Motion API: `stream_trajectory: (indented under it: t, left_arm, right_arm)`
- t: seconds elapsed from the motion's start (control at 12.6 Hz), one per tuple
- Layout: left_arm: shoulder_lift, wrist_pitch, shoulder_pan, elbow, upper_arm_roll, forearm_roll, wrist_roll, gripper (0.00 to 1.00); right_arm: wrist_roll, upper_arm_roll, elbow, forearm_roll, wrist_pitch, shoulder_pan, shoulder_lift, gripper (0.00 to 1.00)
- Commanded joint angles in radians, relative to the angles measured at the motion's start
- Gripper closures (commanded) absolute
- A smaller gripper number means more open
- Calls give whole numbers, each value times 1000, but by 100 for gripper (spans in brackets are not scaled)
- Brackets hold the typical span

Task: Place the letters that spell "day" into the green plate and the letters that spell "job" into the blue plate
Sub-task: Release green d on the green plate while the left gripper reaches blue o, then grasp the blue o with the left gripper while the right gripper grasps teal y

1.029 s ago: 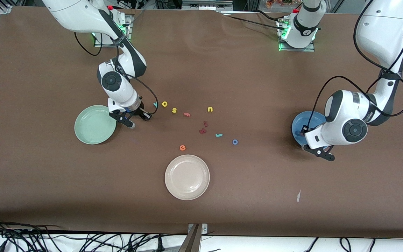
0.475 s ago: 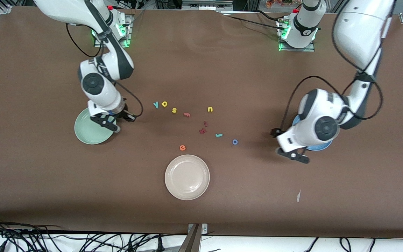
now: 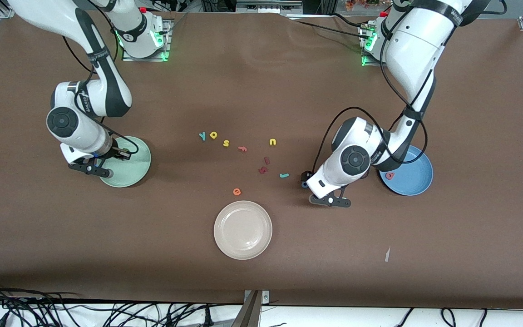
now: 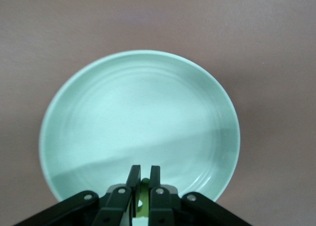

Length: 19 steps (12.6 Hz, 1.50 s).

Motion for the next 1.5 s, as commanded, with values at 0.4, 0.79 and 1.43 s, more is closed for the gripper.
stream_trajectory:
  t: [0.4, 0.79, 1.43]
  left_arm:
    - [100, 6, -169, 119, 136, -15, -138, 25]
    - [103, 5, -172, 118, 136, -17, -140, 56]
    - [65, -40, -141, 118, 138, -11, -126, 99]
  right_arm:
    - [113, 80, -1, 10, -95, 8, -55, 5]
    - [521, 253, -39, 10, -86, 8, -93, 4]
    - [1109, 433, -197, 9, 307, 42, 0, 3]
